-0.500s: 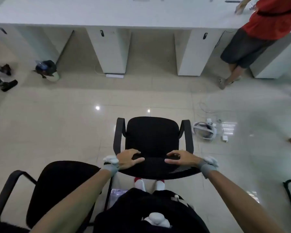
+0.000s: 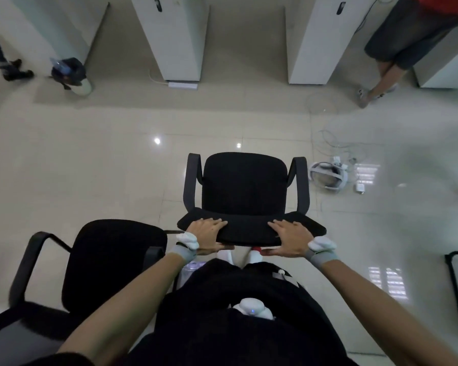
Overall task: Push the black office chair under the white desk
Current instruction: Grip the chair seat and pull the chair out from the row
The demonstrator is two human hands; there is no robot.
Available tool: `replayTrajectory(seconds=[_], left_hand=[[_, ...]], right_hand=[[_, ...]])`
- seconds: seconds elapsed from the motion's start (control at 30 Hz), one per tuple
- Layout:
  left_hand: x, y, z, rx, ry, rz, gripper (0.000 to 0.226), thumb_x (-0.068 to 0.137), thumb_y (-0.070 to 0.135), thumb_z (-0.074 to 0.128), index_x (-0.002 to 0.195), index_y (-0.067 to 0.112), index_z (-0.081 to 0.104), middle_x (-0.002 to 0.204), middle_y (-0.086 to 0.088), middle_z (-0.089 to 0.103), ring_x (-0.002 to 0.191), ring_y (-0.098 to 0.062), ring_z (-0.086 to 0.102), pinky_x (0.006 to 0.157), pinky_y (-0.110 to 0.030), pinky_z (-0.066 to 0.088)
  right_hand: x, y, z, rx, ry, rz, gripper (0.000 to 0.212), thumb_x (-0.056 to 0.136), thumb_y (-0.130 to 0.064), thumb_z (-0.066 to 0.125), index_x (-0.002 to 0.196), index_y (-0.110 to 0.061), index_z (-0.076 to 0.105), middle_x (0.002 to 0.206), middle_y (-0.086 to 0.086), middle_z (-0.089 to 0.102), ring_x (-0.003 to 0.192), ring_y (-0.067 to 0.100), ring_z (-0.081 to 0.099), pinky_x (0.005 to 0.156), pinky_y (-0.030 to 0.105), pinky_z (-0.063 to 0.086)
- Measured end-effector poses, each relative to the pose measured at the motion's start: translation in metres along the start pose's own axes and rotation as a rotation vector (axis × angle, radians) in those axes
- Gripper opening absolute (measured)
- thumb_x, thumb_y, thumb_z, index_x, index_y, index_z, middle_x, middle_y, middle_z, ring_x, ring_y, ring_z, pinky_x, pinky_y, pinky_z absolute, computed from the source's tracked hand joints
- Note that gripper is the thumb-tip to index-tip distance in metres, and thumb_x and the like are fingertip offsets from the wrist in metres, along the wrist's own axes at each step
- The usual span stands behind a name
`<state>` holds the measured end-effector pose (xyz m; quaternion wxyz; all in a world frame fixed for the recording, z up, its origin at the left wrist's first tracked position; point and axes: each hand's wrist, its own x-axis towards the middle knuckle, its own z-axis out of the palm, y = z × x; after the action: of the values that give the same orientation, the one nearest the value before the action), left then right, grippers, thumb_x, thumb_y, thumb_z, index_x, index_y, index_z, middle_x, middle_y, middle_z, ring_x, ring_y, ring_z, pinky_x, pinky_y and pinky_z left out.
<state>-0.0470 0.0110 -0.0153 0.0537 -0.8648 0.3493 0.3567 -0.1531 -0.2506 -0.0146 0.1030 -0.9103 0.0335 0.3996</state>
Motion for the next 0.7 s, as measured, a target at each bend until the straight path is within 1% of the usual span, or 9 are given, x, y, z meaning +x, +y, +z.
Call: replayTrajectory(seconds=[0.07,0.13,0.23,0.37,0.5,0.7], left_hand=[[0.003,0.002,-0.001,-0.005,0.013,-0.022,0.09,0.101,0.078,0.054,0.173,0.026,0.036,0.178,0.002,0.041,0.159,-0.025,0.048,0.128,-0.042,0.039],[0.004,0.004,0.0,0.0,0.029,-0.046,0.087,0.103,0.074,0.056,0.172,0.025,0.039,0.176,0.002,0.044,0.156,-0.026,0.052,0.126,-0.042,0.041],[0.005,0.006,0.002,0.028,0.02,-0.068,0.083,0.104,0.069,0.058,0.17,0.022,0.042,0.17,0.0,0.051,0.149,-0.028,0.058,0.12,-0.042,0.046],[0.007,0.008,0.006,0.042,0.034,-0.097,0.078,0.105,0.065,0.058,0.168,0.019,0.045,0.166,-0.002,0.056,0.146,-0.028,0.061,0.119,-0.043,0.05],[0.008,0.004,0.009,0.046,0.045,-0.087,0.079,0.105,0.067,0.057,0.169,0.022,0.044,0.169,0.0,0.053,0.15,-0.027,0.058,0.122,-0.044,0.048],[0.014,-0.001,0.007,0.035,0.035,-0.056,0.083,0.102,0.074,0.057,0.173,0.035,0.037,0.176,0.002,0.043,0.157,-0.027,0.052,0.123,-0.045,0.049]], right_hand=[[0.002,-0.001,0.003,-0.014,0.069,0.019,0.107,0.096,-0.088,0.053,0.176,-0.021,0.031,0.182,0.002,0.034,0.167,0.024,0.035,0.135,0.047,0.027],[0.001,-0.003,0.005,-0.022,0.123,0.035,0.102,0.097,-0.086,0.053,0.175,-0.022,0.035,0.18,0.0,0.038,0.165,0.022,0.04,0.134,0.046,0.03],[0.002,-0.003,0.006,-0.052,0.131,0.038,0.099,0.098,-0.085,0.052,0.174,-0.023,0.037,0.179,-0.001,0.041,0.163,0.022,0.043,0.132,0.046,0.032],[0.002,-0.003,0.009,-0.085,0.156,0.042,0.099,0.098,-0.086,0.05,0.173,-0.023,0.04,0.178,-0.002,0.043,0.161,0.023,0.046,0.13,0.045,0.036],[0.003,-0.004,0.01,-0.118,0.184,0.045,0.097,0.097,-0.085,0.053,0.171,-0.024,0.043,0.176,-0.004,0.047,0.157,0.023,0.052,0.128,0.044,0.04],[0.005,-0.002,0.007,-0.125,0.212,0.039,0.092,0.096,-0.084,0.055,0.166,-0.025,0.05,0.168,-0.007,0.057,0.148,0.021,0.061,0.121,0.042,0.047]])
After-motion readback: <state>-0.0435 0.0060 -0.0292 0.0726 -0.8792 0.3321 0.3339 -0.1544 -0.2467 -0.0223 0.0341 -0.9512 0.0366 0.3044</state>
